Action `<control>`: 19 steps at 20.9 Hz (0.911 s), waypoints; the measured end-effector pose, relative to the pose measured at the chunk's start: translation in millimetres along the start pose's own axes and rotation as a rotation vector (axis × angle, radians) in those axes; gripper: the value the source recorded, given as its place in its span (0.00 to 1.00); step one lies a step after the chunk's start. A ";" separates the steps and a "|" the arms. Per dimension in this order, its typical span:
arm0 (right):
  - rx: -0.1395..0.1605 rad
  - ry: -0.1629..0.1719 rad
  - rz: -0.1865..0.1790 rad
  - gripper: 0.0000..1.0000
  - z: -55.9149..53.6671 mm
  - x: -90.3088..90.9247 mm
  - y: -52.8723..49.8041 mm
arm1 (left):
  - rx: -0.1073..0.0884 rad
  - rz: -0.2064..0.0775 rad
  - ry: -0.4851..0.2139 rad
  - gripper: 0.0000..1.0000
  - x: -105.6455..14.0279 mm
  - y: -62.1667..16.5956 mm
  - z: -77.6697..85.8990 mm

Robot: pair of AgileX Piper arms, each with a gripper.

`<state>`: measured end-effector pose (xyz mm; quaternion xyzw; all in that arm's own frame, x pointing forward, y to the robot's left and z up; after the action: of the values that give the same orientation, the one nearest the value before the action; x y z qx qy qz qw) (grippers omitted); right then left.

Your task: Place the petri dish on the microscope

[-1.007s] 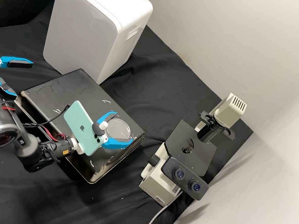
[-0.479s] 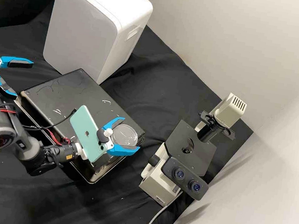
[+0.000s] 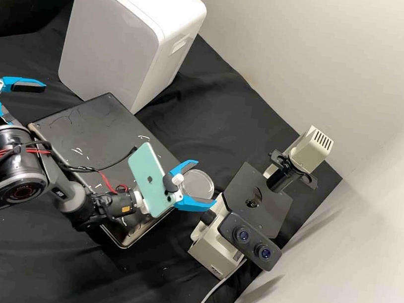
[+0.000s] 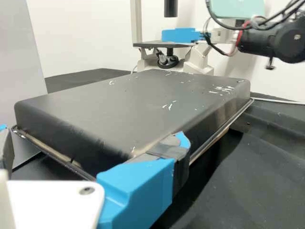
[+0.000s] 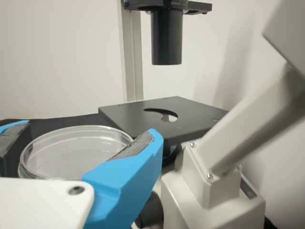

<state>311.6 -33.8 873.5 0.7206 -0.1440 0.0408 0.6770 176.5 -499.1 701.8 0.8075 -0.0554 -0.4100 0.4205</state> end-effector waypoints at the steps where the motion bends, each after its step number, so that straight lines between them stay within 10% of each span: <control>1: -0.001 0.000 0.000 0.00 -1.6 5.4 1.1 | 0.000 0.000 0.000 1.00 0.0 0.0 0.0; 19: -0.054 -0.061 -0.044 0.00 -4.5 82.5 -4.2 | -0.008 -0.023 -0.007 1.00 3.3 -4.6 0.1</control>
<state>392.0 -41.7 890.8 0.7060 -0.1498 0.0001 0.6922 177.4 -497.6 696.5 0.8051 -0.0461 -0.4176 0.4188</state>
